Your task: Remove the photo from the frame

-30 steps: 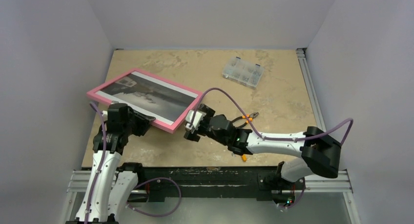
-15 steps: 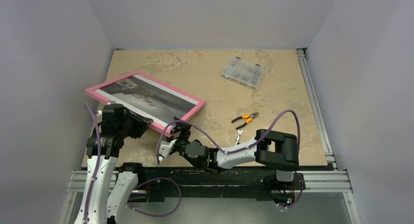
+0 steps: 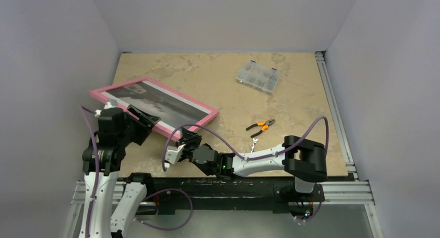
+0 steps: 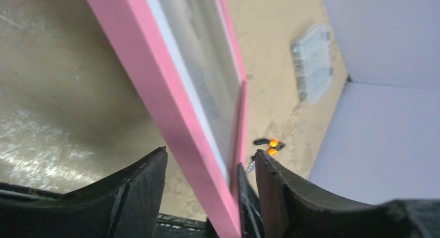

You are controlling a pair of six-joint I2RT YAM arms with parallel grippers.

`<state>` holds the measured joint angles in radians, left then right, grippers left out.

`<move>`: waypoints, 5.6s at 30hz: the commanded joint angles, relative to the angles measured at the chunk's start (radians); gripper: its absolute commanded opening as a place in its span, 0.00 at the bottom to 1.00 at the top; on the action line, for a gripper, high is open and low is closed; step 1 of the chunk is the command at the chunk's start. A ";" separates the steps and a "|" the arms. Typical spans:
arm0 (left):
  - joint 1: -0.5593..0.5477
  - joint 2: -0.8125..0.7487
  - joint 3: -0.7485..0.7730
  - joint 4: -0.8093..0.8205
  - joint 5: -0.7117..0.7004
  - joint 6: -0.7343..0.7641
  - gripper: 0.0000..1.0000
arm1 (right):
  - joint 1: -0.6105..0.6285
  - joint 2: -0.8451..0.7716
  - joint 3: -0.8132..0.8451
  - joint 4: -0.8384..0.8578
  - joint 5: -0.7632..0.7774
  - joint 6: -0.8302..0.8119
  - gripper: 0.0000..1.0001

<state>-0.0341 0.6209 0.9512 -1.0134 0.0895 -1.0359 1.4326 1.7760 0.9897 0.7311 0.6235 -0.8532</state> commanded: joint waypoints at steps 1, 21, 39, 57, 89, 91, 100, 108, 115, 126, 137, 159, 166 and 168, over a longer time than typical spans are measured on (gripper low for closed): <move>-0.004 -0.024 0.162 0.012 -0.033 0.120 0.65 | -0.006 -0.125 0.098 -0.170 -0.033 0.197 0.00; -0.004 -0.124 0.326 0.009 -0.133 0.290 0.85 | -0.444 -0.269 0.255 -0.659 -0.472 1.240 0.00; -0.005 -0.071 0.091 0.139 0.105 0.295 0.81 | -0.595 -0.428 -0.093 -0.650 -0.510 1.519 0.00; -0.155 0.082 -0.286 0.386 0.252 0.231 0.84 | -0.593 -0.803 -0.674 -0.655 -0.429 1.789 0.00; -0.421 -0.087 -0.324 0.395 0.072 0.126 0.80 | -0.887 0.094 0.248 -1.133 -1.245 1.037 0.00; -0.425 -0.073 -0.327 0.404 0.080 0.131 0.80 | -0.887 0.172 0.336 -1.193 -1.233 0.990 0.00; -0.465 -0.040 -0.355 0.463 0.112 0.094 0.80 | -0.887 0.407 0.759 -1.372 -1.230 0.799 0.00; -0.488 -0.033 -0.348 0.466 0.090 0.084 0.80 | -0.883 0.547 0.941 -1.409 -1.253 0.798 0.00; -0.506 0.007 -0.326 0.494 0.082 0.077 0.80 | -0.855 0.654 1.085 -1.411 -1.230 0.764 0.00; -0.544 0.019 -0.290 0.469 0.041 0.078 0.80 | -0.831 0.750 1.237 -1.449 -1.202 0.709 0.00; -0.548 0.027 -0.189 0.403 -0.035 0.156 0.84 | -0.826 0.656 1.268 -1.492 -0.800 0.855 0.74; -0.549 0.411 0.395 0.445 0.201 0.381 0.86 | -0.833 -0.583 -0.127 -1.429 -0.503 1.486 0.76; -0.549 0.434 0.280 0.514 0.192 0.520 0.87 | -0.832 -0.801 -0.413 -1.324 -0.619 1.594 0.70; -0.549 0.436 0.253 0.534 0.187 0.555 0.87 | -0.830 -0.778 -0.450 -1.295 -0.695 1.596 0.61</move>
<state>-0.5785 1.0668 1.2449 -0.5621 0.2623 -0.5945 0.5968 0.9867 0.5884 -0.6807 0.0364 0.6708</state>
